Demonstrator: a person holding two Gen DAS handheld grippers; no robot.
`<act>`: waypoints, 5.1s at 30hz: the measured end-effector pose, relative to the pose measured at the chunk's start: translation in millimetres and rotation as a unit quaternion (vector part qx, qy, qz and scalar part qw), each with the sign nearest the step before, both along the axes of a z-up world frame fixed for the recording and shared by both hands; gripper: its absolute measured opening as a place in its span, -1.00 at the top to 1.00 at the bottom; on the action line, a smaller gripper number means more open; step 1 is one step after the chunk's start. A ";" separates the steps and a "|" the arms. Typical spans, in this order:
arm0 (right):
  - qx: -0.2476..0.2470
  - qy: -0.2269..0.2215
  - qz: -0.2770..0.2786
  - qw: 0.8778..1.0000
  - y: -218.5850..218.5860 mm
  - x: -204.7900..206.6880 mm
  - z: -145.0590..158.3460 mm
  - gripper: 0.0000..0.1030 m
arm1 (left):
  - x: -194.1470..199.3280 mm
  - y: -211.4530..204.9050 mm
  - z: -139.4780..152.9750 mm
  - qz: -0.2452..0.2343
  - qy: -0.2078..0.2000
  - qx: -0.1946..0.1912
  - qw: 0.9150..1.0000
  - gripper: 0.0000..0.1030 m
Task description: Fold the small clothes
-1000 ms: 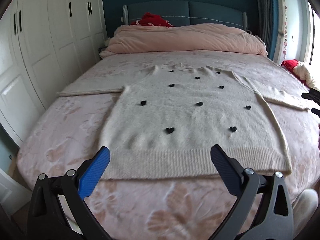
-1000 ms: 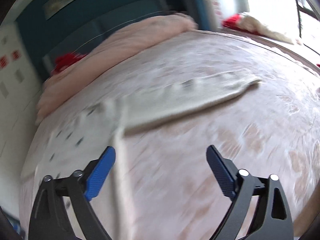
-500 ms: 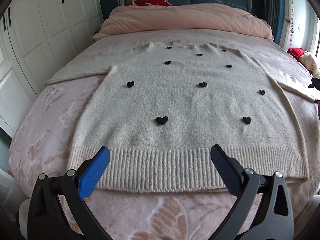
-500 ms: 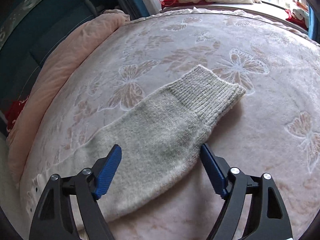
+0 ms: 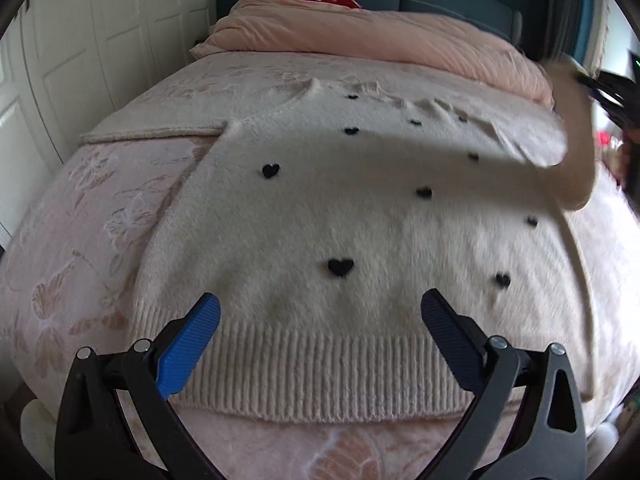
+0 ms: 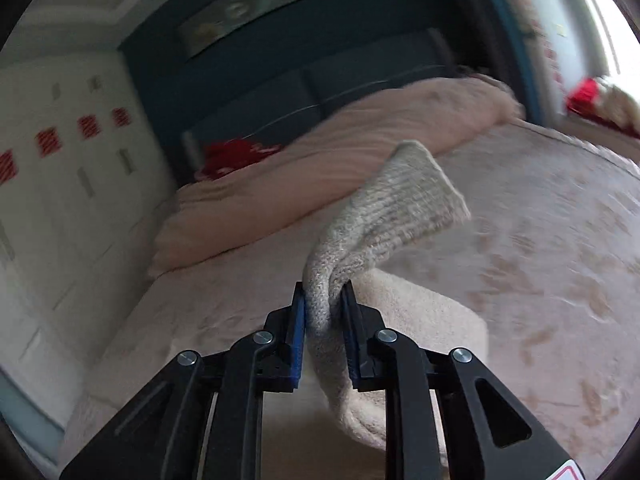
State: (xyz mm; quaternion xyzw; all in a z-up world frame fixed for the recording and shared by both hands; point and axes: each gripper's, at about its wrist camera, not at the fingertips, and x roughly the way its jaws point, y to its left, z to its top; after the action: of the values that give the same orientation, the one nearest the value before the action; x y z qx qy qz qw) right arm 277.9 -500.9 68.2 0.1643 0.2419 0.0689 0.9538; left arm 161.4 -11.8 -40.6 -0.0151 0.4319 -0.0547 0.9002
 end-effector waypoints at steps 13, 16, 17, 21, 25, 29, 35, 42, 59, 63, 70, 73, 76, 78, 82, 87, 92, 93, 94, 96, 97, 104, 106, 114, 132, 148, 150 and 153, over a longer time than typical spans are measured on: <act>-0.126 0.102 0.040 0.986 111.7 -13.6 -92.8 -0.32 | 143.5 22.9 28.1 -0.002 0.026 -0.160 0.987 -0.91; -0.159 0.137 -0.013 0.978 77.5 -32.5 -102.6 -0.37 | 210.5 -2.6 20.1 -0.008 0.043 -0.182 0.982 -0.91; -0.157 0.152 -0.025 0.976 64.7 -33.3 -106.9 -0.39 | 231.7 -11.4 14.2 -0.008 0.056 -0.189 0.980 -0.90; -0.156 0.200 -0.047 0.966 34.4 -24.2 -135.0 -0.46 | 294.9 -43.3 -33.2 0.019 0.127 -0.191 0.973 -0.17; -0.122 0.212 -0.060 0.968 15.2 -14.5 -157.0 -0.42 | 310.9 -54.8 -52.8 0.040 0.146 -0.211 0.966 0.78; -0.074 0.192 -0.047 0.977 9.7 -0.1 -144.6 0.52 | 306.1 -61.8 -7.7 0.006 0.059 -0.196 0.979 0.81; -0.058 0.190 -0.048 0.979 7.1 -2.3 -148.8 0.56 | 282.9 -35.8 6.1 -0.001 0.032 -0.169 0.985 0.79; -0.013 0.151 -0.067 0.986 2.2 -20.9 -115.6 0.40 | 265.5 -25.9 -50.1 -0.004 0.068 -0.177 0.982 0.63; -0.057 0.199 0.005 0.978 116.3 -41.5 -158.9 -0.11 | 280.7 340.8 -19.8 0.382 0.017 -0.132 0.914 -0.40; -0.110 0.188 0.009 0.976 156.5 -55.7 -166.6 -0.37 | 294.9 372.1 -43.0 0.406 0.044 -0.152 0.900 -0.64; -0.129 0.188 0.019 0.974 174.9 -58.1 -177.9 -0.61 | 318.5 334.8 -12.2 0.336 -0.010 -0.112 0.935 0.83; -0.129 0.178 0.019 0.975 174.7 -63.6 -181.2 -0.64 | 308.7 268.6 43.5 0.253 -0.075 -0.097 0.960 0.83; -0.120 0.170 0.019 0.978 174.3 -66.3 -181.3 -0.64 | 290.1 178.0 96.1 0.154 -0.116 -0.120 0.974 0.83; -0.114 0.169 0.020 0.979 172.0 -67.2 -180.8 -0.64 | 279.8 119.2 115.8 0.090 -0.111 -0.157 0.977 0.82; -0.104 0.165 0.021 0.980 169.3 -68.3 -180.0 -0.64 | 254.9 -15.3 107.9 -0.035 -0.047 -0.219 0.974 0.71; -0.071 0.161 0.029 0.984 160.7 -68.4 -179.2 -0.65 | 214.5 -79.9 27.8 -0.027 0.030 -0.230 0.972 -0.47; -0.032 0.163 0.039 0.985 150.8 -66.7 -175.7 -0.66 | 185.5 -32.5 -41.0 0.072 0.089 -0.283 0.952 -0.49; -0.027 0.163 0.040 0.985 149.1 -66.3 -173.8 -0.66 | 184.4 -14.9 -47.5 0.091 0.096 -0.291 0.947 -0.49; -0.021 0.164 0.040 0.985 147.3 -65.4 -171.7 -0.66 | 178.5 -2.0 -45.7 0.103 0.094 -0.294 0.945 -0.49; -0.002 0.164 0.034 0.986 141.0 -60.9 -164.1 -0.66 | 182.3 23.9 -41.6 0.122 0.078 -0.292 0.946 -0.49; 0.011 0.156 0.023 0.987 135.2 -56.8 -157.2 -0.66 | 185.0 36.3 -35.6 0.131 0.063 -0.283 0.948 -0.49; 0.057 0.169 -0.035 0.983 100.4 29.1 -127.3 -0.66 | 220.1 59.4 -22.9 0.163 0.060 -0.307 0.936 -0.50; 0.071 0.193 -0.058 0.977 86.0 58.5 -136.7 -0.66 | 228.0 55.6 -27.7 0.174 0.064 -0.319 0.929 -0.50; 0.116 0.228 -0.059 0.965 83.3 118.0 -140.4 0.75 | 234.3 82.3 -38.6 0.220 0.046 -0.300 0.927 0.19; -0.059 0.160 -0.158 0.973 35.5 56.8 -111.4 0.28 | 229.2 60.7 -59.2 0.154 0.029 -0.260 0.953 0.45; -0.055 0.231 0.174 0.956 279.0 231.6 -168.1 1.00 | 211.7 58.3 -78.9 0.120 -0.060 -0.281 0.950 0.40; 0.018 0.239 0.136 0.961 257.2 239.0 -162.7 1.00 | 212.2 57.3 -80.0 0.118 -0.063 -0.277 0.951 0.40; 0.012 0.195 0.127 0.972 243.7 220.2 -133.5 0.96 | 211.8 58.5 -81.5 0.117 -0.065 -0.280 0.951 0.40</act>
State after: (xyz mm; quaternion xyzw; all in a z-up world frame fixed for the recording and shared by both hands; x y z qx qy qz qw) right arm 498.1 -257.3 -65.3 0.1535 0.4417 0.1592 0.8695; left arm 373.2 46.7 -122.1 -0.3136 0.3350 -0.0690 0.8858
